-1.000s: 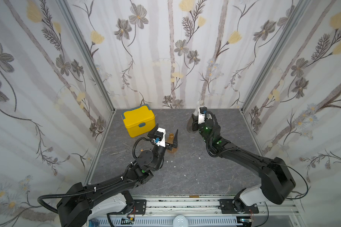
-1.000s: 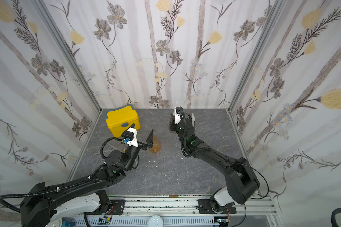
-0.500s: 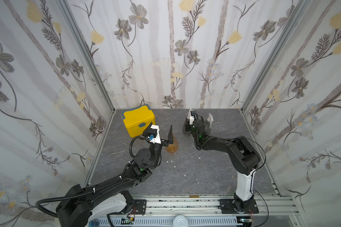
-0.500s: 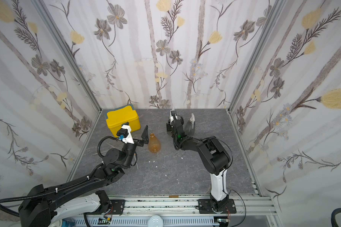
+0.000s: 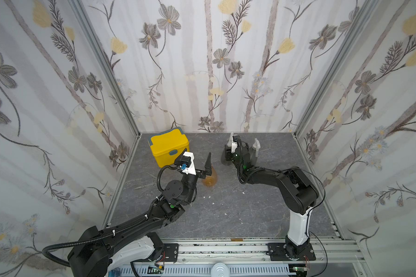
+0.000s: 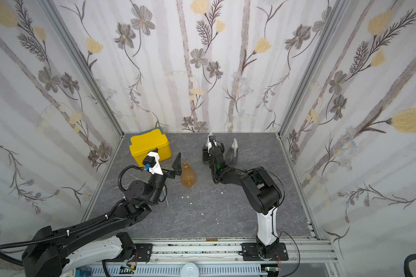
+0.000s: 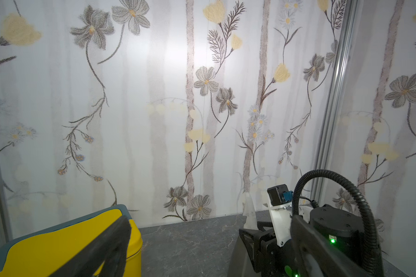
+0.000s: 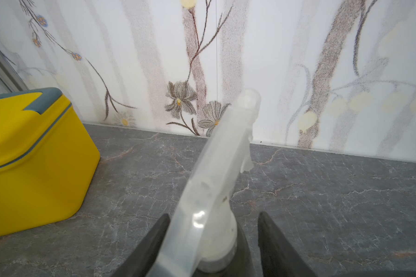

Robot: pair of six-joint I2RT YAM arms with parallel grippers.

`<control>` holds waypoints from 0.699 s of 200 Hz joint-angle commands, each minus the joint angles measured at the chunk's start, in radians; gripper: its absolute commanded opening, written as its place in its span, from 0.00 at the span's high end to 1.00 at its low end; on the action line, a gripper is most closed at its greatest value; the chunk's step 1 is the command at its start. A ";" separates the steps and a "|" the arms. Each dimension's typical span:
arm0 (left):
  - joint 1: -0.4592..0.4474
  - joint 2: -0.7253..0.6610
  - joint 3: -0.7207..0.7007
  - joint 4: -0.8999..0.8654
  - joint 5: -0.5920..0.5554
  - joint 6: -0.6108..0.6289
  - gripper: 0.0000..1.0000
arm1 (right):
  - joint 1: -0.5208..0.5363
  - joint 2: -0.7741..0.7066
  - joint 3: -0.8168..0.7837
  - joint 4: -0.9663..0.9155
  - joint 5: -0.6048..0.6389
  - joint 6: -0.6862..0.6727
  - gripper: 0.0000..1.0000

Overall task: Attach spray nozzles to spray bottles
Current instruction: Place the spray bottle at the center of the board, then pick up the spray nozzle from the center of the board.

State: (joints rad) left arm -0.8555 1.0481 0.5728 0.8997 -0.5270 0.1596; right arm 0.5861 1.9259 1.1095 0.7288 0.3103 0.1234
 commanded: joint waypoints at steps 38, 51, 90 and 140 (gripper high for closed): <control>0.006 -0.014 0.018 -0.008 -0.001 0.001 0.00 | 0.030 -0.235 -0.114 -0.048 -0.035 0.015 0.38; 0.011 -0.021 0.022 -0.006 -0.009 0.006 0.00 | 0.057 -0.320 -0.142 -0.098 0.006 0.013 0.39; 0.035 -0.064 0.033 -0.002 -0.070 0.022 0.00 | 0.192 -0.632 -0.207 -0.392 0.135 0.091 0.49; 0.137 -0.116 0.045 -0.013 -0.155 -0.026 0.00 | 0.532 -0.764 -0.220 -0.714 0.189 0.229 0.66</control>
State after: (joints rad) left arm -0.7685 0.9424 0.5964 0.8787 -0.6224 0.1787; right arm 1.0130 1.1625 0.8749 0.2256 0.4515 0.2657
